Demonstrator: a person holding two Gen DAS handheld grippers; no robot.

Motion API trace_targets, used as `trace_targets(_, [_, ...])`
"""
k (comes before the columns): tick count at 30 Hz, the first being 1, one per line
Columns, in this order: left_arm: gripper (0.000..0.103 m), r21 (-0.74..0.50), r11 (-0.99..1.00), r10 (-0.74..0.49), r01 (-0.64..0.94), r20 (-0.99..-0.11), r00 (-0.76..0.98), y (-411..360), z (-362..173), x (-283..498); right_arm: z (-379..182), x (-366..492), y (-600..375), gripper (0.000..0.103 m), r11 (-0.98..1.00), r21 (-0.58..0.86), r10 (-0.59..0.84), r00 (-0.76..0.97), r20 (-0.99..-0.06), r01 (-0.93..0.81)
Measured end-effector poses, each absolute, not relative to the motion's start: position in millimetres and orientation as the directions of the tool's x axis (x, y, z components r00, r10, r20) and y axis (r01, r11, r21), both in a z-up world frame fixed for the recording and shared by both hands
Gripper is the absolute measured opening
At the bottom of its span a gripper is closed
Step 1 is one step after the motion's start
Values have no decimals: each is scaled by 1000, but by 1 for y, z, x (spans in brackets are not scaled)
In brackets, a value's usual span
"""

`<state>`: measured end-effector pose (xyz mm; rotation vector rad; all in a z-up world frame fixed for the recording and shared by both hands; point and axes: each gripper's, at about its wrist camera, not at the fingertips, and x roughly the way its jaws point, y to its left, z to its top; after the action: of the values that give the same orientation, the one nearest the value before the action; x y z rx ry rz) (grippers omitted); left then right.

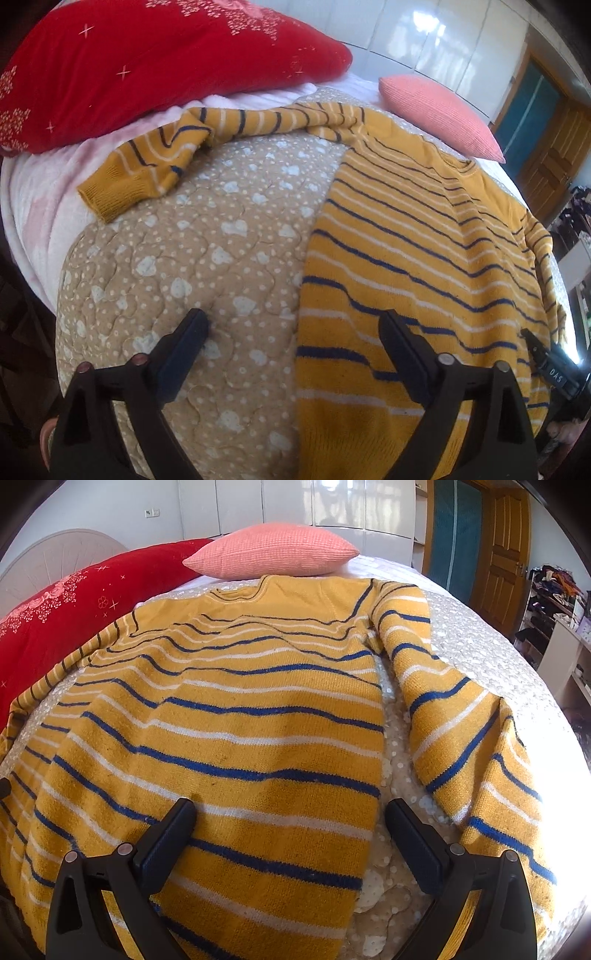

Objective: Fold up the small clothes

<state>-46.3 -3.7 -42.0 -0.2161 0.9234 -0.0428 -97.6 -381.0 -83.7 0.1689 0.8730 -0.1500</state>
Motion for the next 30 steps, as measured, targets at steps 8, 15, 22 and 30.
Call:
trace_targets(8, [103, -95, 995, -52, -36, -784, 618, -20, -51, -45, -83, -97, -379, 103, 974, 77, -76, 630, -773, 212])
trace_targets(15, [103, -113, 993, -76, -18, -774, 629, -18, -51, -47, -83, -94, -379, 103, 971, 84, -74, 611, -788, 225])
trace_targets(22, [103, -108, 994, -68, -26, -776, 627, -17, -51, -48, -83, -93, -381, 103, 971, 86, -73, 618, -783, 224])
trace_targets(30, [103, -105, 994, -84, 3, -777, 624, -16, -50, -48, -84, -95, -381, 103, 972, 89, -68, 621, -781, 218])
